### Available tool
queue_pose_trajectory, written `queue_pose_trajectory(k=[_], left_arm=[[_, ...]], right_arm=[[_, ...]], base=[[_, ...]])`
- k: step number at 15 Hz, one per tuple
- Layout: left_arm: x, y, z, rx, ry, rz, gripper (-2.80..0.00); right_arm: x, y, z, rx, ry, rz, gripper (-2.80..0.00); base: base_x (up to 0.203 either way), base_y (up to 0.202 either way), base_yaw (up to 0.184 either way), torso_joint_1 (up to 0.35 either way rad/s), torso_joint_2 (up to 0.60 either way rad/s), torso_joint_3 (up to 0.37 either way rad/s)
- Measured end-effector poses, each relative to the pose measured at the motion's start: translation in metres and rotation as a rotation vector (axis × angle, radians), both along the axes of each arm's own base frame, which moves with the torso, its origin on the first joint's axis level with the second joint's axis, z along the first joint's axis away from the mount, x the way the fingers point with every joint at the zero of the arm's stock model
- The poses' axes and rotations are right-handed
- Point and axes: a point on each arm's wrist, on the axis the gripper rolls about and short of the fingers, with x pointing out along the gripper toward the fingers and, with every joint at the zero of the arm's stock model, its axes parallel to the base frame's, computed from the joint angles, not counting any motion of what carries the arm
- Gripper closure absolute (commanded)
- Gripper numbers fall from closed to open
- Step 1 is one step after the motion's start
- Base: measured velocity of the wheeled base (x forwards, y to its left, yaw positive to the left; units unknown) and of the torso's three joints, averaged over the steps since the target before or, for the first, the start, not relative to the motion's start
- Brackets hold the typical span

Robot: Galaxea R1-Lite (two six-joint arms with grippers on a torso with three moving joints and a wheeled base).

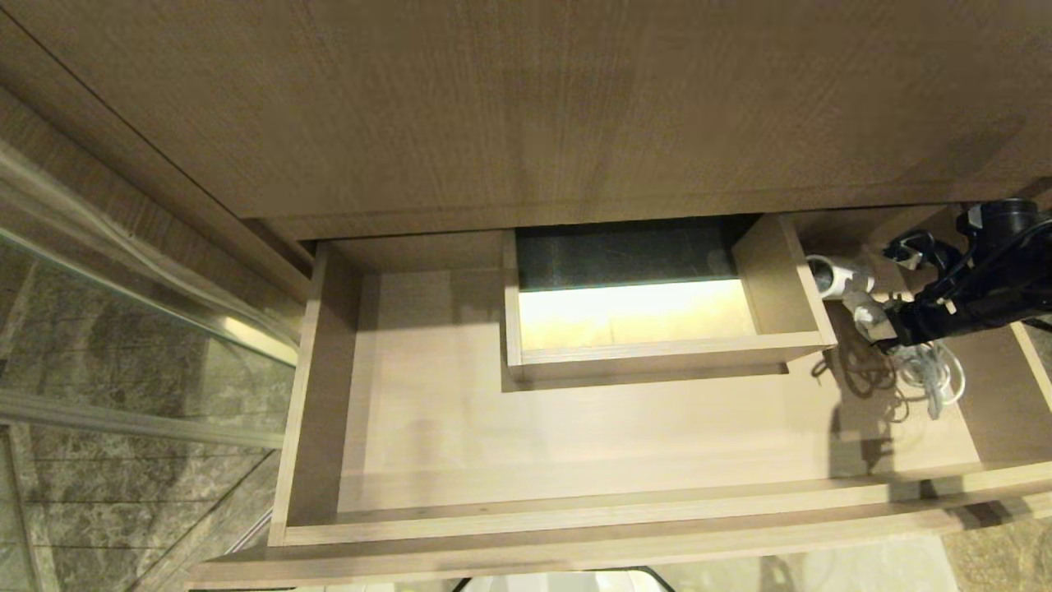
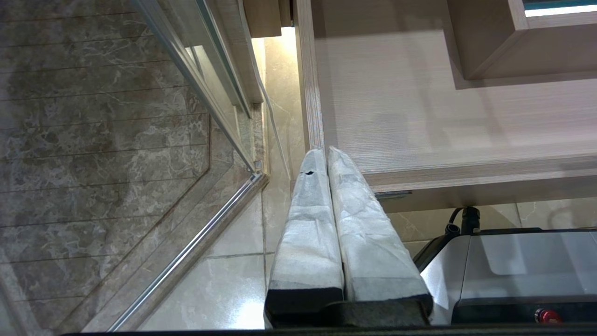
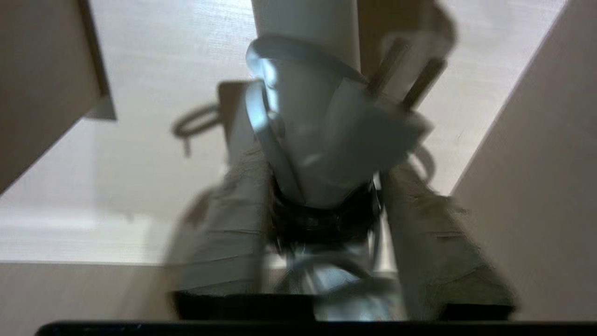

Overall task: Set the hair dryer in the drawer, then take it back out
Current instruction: Put it into the drawer

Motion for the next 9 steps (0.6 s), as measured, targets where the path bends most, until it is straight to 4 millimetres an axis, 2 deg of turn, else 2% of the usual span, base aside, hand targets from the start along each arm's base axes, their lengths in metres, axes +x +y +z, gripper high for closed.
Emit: queue_pose_trajectory(k=[4,6,8,9], left_arm=[[0.0,0.0,0.0,0.0,0.0,-0.001,0.0],[0.0,0.0,0.0,0.0,0.0,0.0,0.0],[0.0,0.0,0.0,0.0,0.0,0.0,0.0],[0.0,0.0,0.0,0.0,0.0,0.0,0.0]], right_arm=[[0.005,0.002,-0.002,-0.003,-0.01,0.007,-2.8],[-0.002,0.004,0.008,-0.004,-0.022,0.006,-2.8],[-0.015,0.009,0.026,-0.01,-0.05,0.001,-2.8],[-0.026,0.012,0.039,-0.014,-0.071,0.0,0.0]], base=[[0.0,0.0,0.0,0.0,0.0,0.0],[0.0,0.0,0.0,0.0,0.0,0.0],[0.0,0.0,0.0,0.0,0.0,0.0],[0.0,0.0,0.0,0.0,0.0,0.0]])
